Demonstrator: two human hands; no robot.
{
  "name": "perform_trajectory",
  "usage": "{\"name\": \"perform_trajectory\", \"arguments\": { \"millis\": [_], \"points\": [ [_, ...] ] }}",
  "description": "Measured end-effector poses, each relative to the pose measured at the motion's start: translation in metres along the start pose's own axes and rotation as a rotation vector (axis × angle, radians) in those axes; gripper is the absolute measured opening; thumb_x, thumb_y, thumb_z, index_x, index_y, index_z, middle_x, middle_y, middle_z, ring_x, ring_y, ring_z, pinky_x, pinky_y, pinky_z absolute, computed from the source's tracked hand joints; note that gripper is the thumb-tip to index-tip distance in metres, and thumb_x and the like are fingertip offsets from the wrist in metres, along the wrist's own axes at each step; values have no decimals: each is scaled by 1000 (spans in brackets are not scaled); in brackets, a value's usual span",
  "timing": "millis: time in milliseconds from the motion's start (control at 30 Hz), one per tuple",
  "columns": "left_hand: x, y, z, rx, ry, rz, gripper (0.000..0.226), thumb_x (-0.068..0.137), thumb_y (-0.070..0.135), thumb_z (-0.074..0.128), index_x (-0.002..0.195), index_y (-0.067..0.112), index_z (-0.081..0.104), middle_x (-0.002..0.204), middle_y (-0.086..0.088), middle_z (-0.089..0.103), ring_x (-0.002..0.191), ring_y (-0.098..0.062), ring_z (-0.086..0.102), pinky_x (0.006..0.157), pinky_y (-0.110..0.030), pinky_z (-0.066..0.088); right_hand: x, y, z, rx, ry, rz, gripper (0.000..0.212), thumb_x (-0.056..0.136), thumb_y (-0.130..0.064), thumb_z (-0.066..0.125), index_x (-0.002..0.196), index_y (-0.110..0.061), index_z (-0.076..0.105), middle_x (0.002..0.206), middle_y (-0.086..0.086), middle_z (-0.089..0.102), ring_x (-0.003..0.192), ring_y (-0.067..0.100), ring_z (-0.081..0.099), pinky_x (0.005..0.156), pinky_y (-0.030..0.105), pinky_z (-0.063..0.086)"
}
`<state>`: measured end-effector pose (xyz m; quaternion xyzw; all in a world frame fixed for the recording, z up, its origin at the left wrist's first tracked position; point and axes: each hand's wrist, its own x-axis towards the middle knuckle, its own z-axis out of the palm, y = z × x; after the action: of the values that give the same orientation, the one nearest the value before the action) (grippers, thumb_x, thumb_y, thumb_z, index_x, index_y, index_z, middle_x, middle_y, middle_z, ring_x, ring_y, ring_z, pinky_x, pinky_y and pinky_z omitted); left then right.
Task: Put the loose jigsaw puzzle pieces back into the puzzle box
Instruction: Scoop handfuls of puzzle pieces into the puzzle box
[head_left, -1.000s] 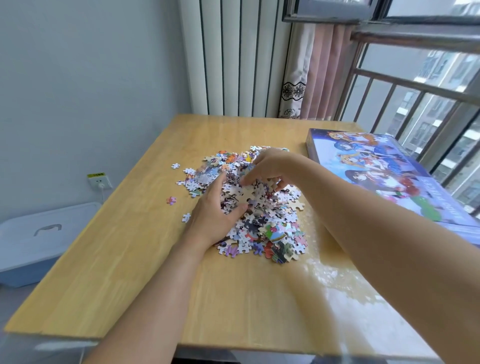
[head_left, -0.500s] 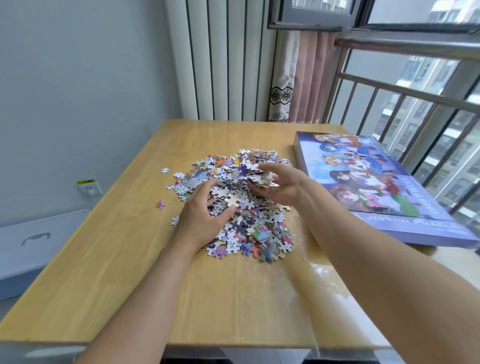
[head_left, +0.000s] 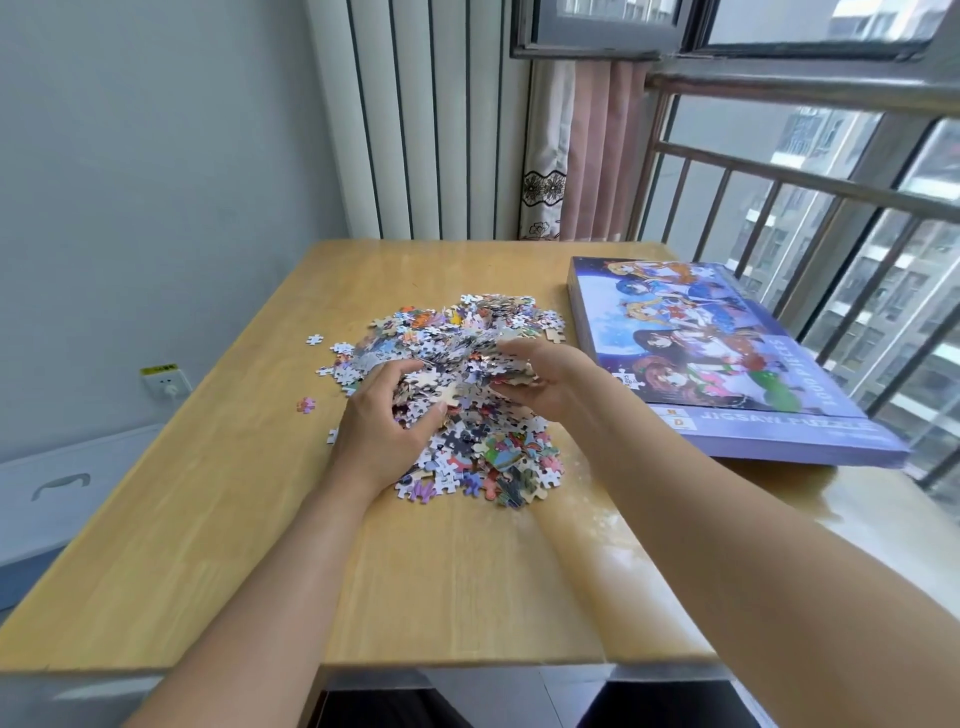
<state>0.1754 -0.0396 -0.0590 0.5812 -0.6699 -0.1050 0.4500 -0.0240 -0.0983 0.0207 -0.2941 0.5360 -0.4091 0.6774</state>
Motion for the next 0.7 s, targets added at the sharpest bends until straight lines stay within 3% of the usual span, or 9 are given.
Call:
{"name": "perform_trajectory", "arguments": {
  "millis": [67,133,300,467,600,700],
  "points": [
    [-1,2,-1,17,15,33,42,84,40,73,123,30,58,122,12,61,110,-4,56,90,-17,42,-3,-1,-2,-26,8,-22,12,93,-6,68,102,-1,63,125,17,48,104,36,61,48,34,60],
    [-3,5,-2,31,33,67,38,85,37,72,119,27,61,117,11,62,107,-6,58,88,-19,44,-7,-1,-6,-11,11,-29,5,94,-5,67,95,-2,63,117,15,46,93,34,58,50,35,61],
    [-7,18,-4,39,91,159,30,84,30,68,112,20,65,109,9,64,102,-8,59,88,-16,46,-23,0,-20,81,-56,3,3,94,-3,67,95,-3,64,102,9,43,92,36,55,55,39,63],
    [-6,37,0,48,92,196,25,85,22,72,109,17,67,107,6,66,103,-13,61,88,-35,52,-40,-6,-34,189,-67,8,7,92,0,68,96,1,62,104,17,47,87,36,60,51,40,62],
    [6,62,17,74,-77,184,40,83,33,74,120,27,61,121,11,60,112,-5,53,96,-29,45,-54,-20,-52,233,-71,-13,10,94,-1,67,101,2,61,109,21,55,87,34,64,52,40,62],
    [15,88,45,74,-240,180,61,81,37,79,134,21,54,134,4,54,116,-5,45,96,-27,38,-66,-35,-64,226,-100,-39,12,96,-4,65,104,3,60,114,22,62,90,31,66,59,42,63]
  ]
}}
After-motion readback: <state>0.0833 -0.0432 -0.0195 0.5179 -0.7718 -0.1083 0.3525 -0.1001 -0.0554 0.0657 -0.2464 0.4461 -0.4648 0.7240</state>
